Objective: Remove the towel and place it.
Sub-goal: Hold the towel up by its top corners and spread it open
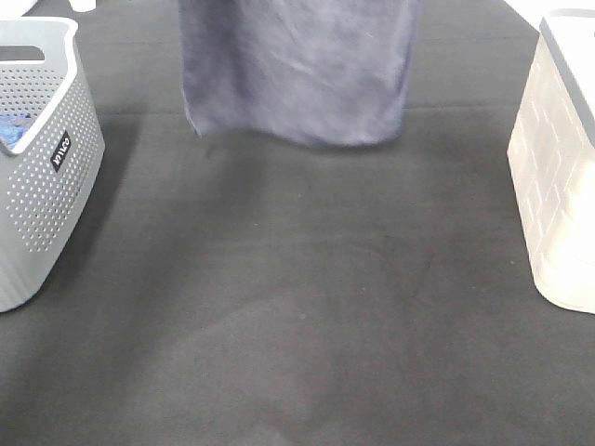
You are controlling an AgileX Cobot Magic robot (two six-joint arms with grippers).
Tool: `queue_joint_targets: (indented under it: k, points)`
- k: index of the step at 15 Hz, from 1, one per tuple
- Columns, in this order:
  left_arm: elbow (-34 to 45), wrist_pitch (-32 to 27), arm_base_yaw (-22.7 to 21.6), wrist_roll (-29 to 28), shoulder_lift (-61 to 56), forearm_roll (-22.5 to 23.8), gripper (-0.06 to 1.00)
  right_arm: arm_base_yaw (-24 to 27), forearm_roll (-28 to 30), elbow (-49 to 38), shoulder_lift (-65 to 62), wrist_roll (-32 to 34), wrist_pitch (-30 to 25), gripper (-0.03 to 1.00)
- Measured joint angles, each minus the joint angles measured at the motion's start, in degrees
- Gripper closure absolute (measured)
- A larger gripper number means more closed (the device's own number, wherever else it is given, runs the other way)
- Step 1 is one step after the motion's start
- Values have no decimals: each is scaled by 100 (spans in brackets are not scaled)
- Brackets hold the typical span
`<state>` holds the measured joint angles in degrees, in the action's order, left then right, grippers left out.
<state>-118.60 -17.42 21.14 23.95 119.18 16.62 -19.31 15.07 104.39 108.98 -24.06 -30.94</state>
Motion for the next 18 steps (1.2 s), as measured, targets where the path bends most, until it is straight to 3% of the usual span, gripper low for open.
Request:
queue_joint_targets:
  k: [2, 4, 6, 8, 12, 14, 18]
  points:
    - [0, 97, -23, 0, 86, 0, 94, 0, 6, 40, 252, 0, 189, 97]
    - [0, -206, 6, 0, 361, -34, 94, 0, 6, 40, 596, 23, 0, 97]
    - [0, -1157, 74, 0, 642, -149, 94, 0, 0, 23, 814, 269, -670, 97]
    - [0, -2412, 166, 23, 756, -453, 94, 0, -195, 23, 842, 315, -1707, 97]
    - [0, -4847, 206, 401, 917, -1146, 94, 0, -1266, 23, 871, -138, -3180, 97]
    - [0, -5174, 206, 470, 1008, -1289, 94, 0, -1593, 23, 1031, -309, -3753, 97]
    - [584, -5185, 206, 464, 963, -1702, 94, 0, -1902, 23, 1272, -206, -3856, 97]
